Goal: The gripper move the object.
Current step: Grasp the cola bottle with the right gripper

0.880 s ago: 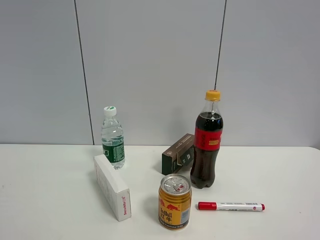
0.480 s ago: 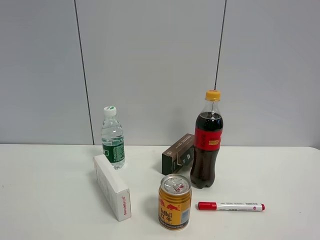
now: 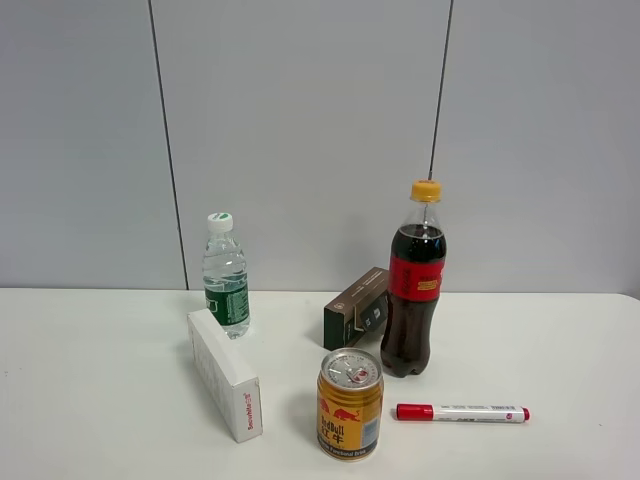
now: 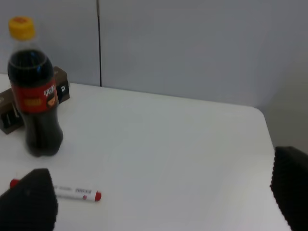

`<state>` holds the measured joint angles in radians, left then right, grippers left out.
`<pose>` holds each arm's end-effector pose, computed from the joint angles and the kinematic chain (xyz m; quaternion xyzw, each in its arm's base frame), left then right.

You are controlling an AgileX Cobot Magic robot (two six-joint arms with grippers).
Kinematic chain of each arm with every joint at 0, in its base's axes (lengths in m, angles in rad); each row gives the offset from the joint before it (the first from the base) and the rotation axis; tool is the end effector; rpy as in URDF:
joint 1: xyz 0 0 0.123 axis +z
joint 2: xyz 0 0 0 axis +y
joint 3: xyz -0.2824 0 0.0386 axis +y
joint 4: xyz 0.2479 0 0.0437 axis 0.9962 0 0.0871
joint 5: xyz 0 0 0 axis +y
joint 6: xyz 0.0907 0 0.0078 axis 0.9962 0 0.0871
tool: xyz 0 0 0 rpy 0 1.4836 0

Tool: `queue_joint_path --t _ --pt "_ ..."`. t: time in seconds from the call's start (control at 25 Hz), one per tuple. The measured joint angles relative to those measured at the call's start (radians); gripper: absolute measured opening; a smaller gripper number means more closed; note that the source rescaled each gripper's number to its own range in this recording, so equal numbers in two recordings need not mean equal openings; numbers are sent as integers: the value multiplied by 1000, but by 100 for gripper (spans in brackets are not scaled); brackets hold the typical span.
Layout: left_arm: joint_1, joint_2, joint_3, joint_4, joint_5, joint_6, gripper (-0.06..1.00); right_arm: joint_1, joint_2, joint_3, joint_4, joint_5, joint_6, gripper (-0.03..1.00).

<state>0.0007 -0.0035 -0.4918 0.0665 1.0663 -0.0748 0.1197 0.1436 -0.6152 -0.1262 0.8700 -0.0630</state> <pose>-0.0048 0.0053 0.2746 -0.0336 0.8548 0.0141 0.5177 0.0143 -0.0071 0.3256 -0.0780 0.8028 -0.0462 0.5894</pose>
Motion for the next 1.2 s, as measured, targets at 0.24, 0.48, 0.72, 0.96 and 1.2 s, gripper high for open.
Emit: queue_joint_path --t 0.24,0.48,0.72,0.96,1.2 --pt "0 0 0 0 0 0 100 25 328 -64 7 -228 -37 86" --pt "0 0 0 0 0 0 100 25 612 -65 181 -307 -192 86" --pt "0 0 0 0 0 1 100 25 769 -65 369 -395 -361 86" --pt "0 0 0 0 0 1 100 25 930 -65 421 -464 -396 84" --pt "0 0 0 0 0 0 100 25 1073 -65 444 -518 -403 83"
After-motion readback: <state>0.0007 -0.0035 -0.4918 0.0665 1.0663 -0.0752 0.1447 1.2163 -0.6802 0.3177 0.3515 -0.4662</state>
